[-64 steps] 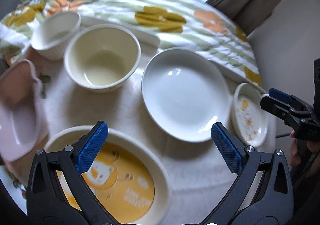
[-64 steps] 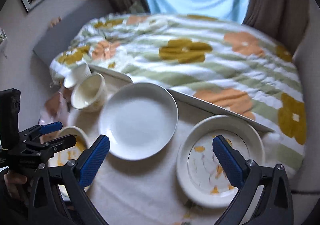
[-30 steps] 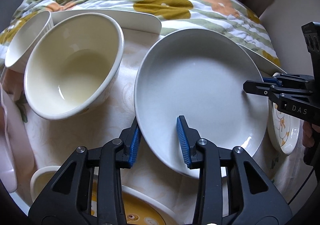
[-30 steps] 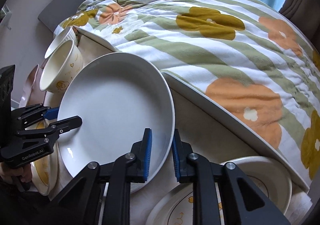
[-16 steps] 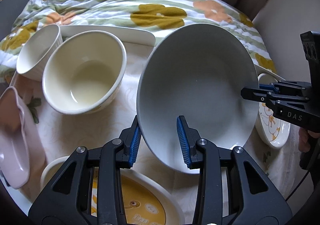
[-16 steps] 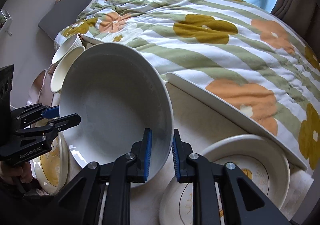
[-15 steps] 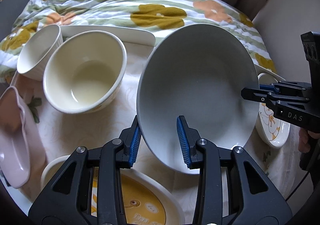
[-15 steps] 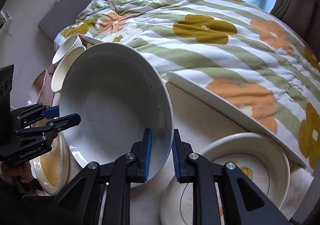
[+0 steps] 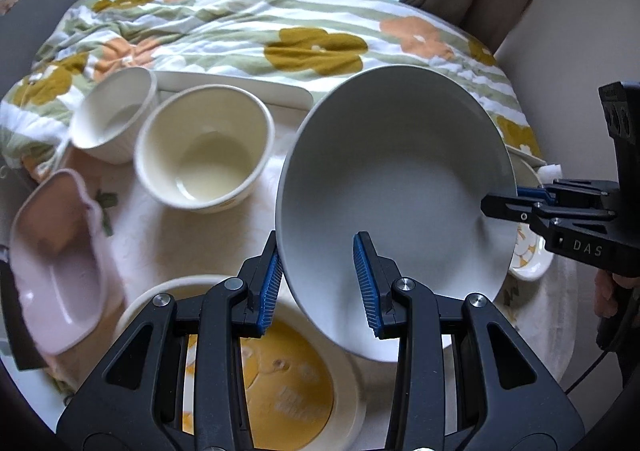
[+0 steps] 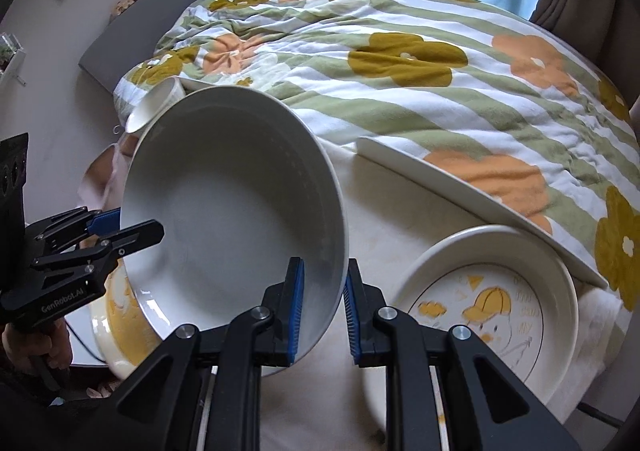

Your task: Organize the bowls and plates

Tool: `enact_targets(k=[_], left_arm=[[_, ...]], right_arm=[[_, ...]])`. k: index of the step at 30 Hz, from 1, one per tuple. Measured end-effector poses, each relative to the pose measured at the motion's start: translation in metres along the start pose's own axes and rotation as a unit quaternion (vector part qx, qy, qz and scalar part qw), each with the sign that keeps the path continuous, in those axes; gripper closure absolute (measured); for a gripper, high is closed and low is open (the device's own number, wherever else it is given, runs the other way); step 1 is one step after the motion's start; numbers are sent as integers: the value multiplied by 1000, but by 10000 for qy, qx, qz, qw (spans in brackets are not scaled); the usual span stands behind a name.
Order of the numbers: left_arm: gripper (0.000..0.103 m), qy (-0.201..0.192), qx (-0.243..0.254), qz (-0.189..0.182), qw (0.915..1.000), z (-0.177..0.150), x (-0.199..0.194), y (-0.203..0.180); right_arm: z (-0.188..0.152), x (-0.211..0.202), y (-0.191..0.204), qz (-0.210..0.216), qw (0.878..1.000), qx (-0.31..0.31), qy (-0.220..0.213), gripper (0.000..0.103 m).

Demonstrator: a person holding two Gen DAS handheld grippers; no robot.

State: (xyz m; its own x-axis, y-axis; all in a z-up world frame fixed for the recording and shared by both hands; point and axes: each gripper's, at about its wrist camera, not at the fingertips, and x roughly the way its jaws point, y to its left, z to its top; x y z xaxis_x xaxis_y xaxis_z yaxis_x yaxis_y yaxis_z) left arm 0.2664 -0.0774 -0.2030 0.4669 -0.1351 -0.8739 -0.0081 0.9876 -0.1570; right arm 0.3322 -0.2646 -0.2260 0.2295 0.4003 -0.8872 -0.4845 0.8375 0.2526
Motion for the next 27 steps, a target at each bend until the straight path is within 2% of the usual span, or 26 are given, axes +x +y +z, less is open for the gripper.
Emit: enact_targets(k=[7,13,20,27], left_arm=[[71,-277,-39,74,9996,-36,-62,22],[71,-245,-165,144,9995,-81,-91,50],[71,136,-470,-55,9988,-113,-82,90],[71,394,-444,-200,9980,-112,-57,110]], right_arm=[[-27,-24,52,18,9998,-165,-115,85],[-58,-24,94,139,9997,-166,-132,85],[-84,-5,123,303,9993,211,-43,85],[-85,15,134,171,9983,546,67,85]])
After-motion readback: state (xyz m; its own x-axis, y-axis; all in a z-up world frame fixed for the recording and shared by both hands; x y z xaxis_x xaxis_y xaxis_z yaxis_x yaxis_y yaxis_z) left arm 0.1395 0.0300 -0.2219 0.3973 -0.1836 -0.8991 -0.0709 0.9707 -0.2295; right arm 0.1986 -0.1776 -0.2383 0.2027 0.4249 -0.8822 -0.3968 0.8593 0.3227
